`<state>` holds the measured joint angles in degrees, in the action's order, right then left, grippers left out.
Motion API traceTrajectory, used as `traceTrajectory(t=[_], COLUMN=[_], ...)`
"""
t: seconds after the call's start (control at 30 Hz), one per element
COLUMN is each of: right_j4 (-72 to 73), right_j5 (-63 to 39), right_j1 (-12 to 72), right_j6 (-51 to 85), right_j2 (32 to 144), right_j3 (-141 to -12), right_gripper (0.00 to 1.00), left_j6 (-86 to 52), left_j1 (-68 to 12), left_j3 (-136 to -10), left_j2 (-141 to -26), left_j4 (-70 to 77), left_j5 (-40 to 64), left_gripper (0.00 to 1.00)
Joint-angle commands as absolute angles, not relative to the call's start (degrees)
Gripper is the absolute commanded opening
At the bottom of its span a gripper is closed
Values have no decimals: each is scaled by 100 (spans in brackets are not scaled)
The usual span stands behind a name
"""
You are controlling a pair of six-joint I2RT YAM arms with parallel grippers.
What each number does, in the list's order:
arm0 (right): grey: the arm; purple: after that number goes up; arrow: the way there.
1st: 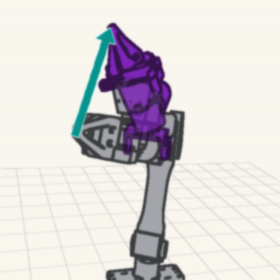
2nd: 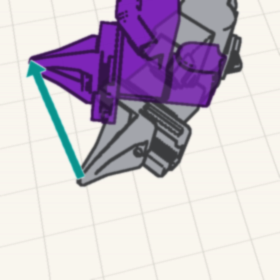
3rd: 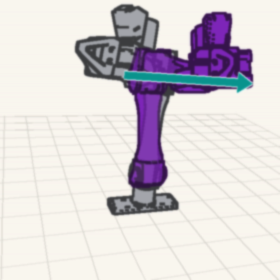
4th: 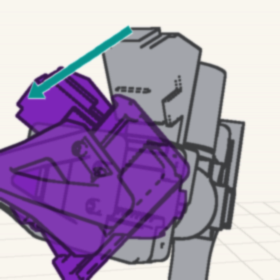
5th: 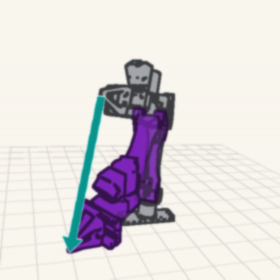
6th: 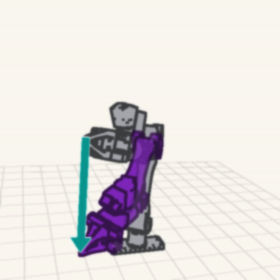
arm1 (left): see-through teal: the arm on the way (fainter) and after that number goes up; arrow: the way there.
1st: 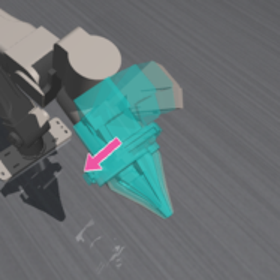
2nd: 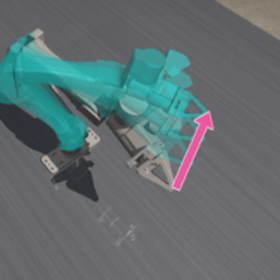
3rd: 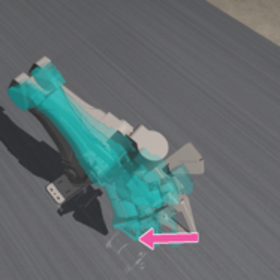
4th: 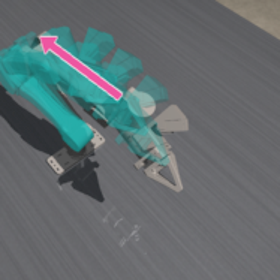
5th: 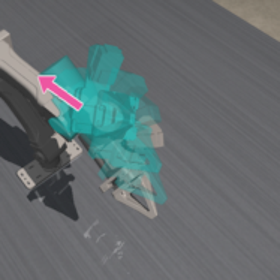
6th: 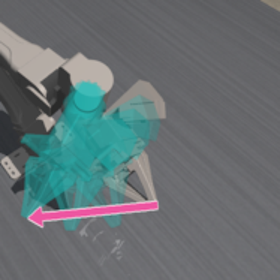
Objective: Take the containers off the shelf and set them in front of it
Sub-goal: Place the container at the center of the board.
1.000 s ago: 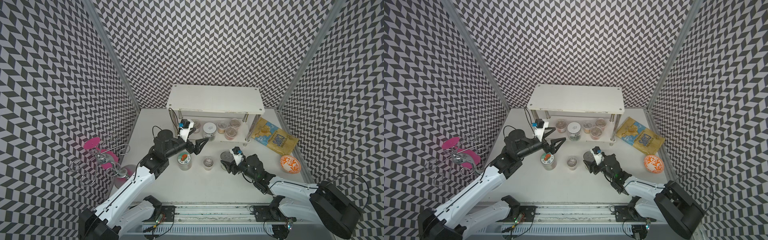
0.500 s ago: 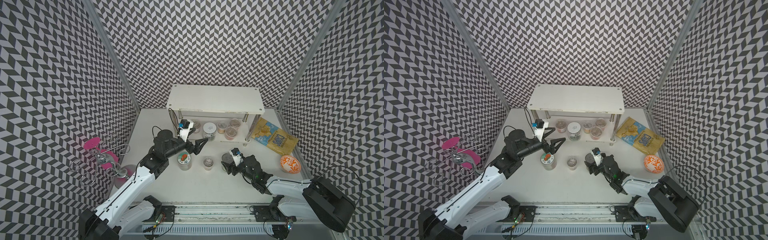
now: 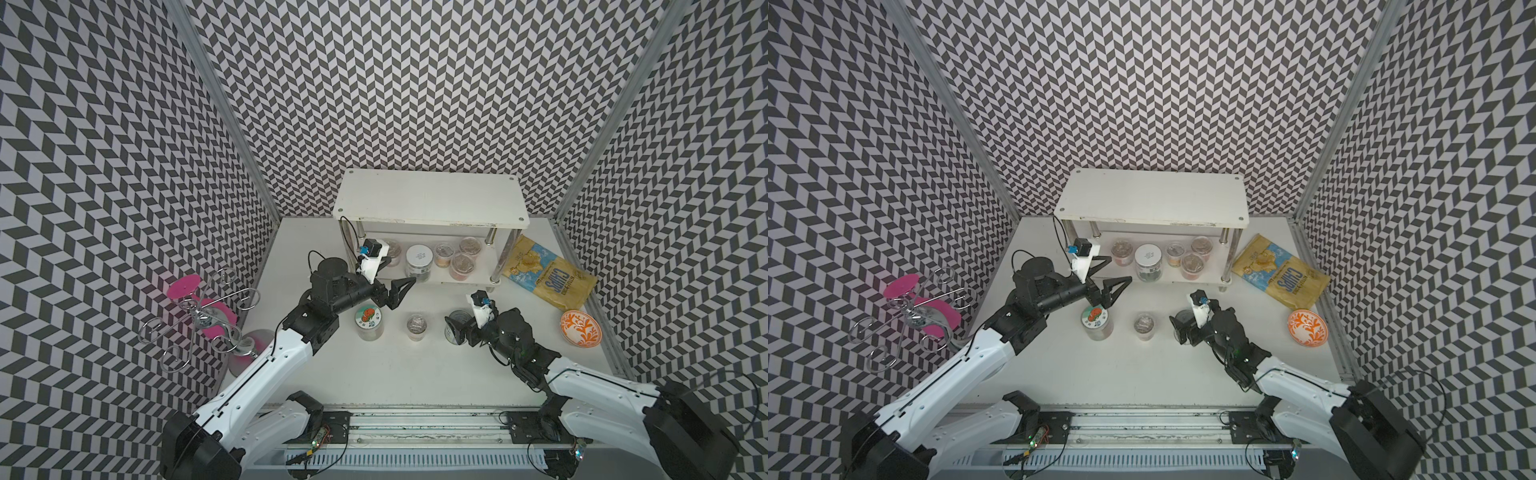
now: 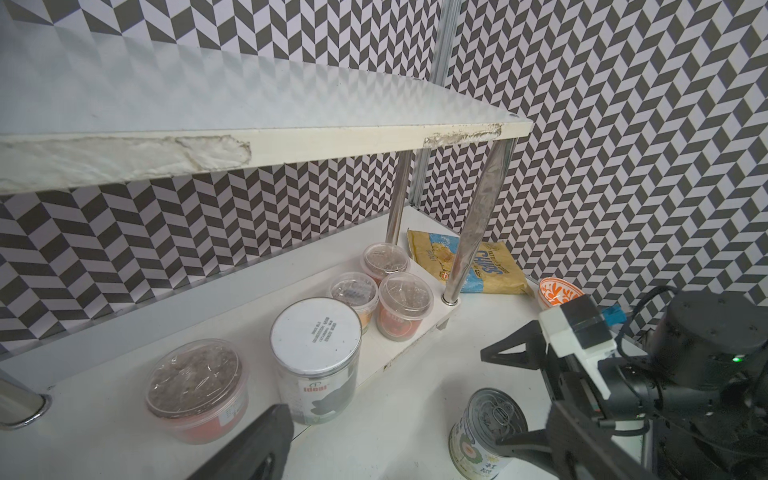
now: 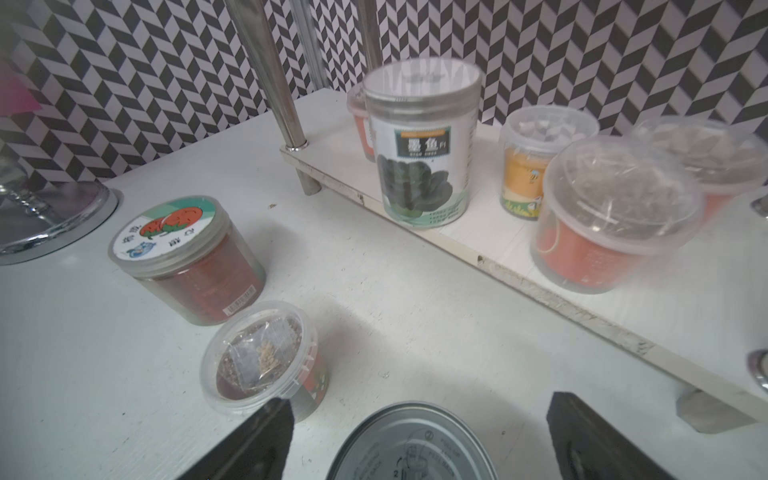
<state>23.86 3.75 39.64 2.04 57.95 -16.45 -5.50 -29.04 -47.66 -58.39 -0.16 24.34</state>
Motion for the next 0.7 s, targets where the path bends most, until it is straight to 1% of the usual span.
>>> traceTrajectory(t=[0.0, 0.17, 0.3, 0.47, 0.67], right_j4=[1978, 1397, 1065, 673, 588], right_j5=[791, 753, 57, -677, -1241], right_j1=[3987, 3938, 3750, 3382, 3068], right_j6=[229, -31, -305, -485, -585], right_j2=[5244, 4647, 4411, 4490, 4678], right_j3=[-1952, -2404, -2922, -3507, -3866], right_gripper=[99, 100, 99, 100, 100], left_j6=[-419, -409, -480, -524, -512], left_j1=[-2833, -2796, -2781, -2790, -2788], left_j3=[-4881, -4802, -4679, -4624, -4531], left_j2=[-5840, -5825, -5792, -5840, -5841], left_j4=[-166, -242, -181, -104, -33], left_j5=[2562, 2559, 2550, 2618, 2615], left_gripper=[99, 99, 99, 99, 99])
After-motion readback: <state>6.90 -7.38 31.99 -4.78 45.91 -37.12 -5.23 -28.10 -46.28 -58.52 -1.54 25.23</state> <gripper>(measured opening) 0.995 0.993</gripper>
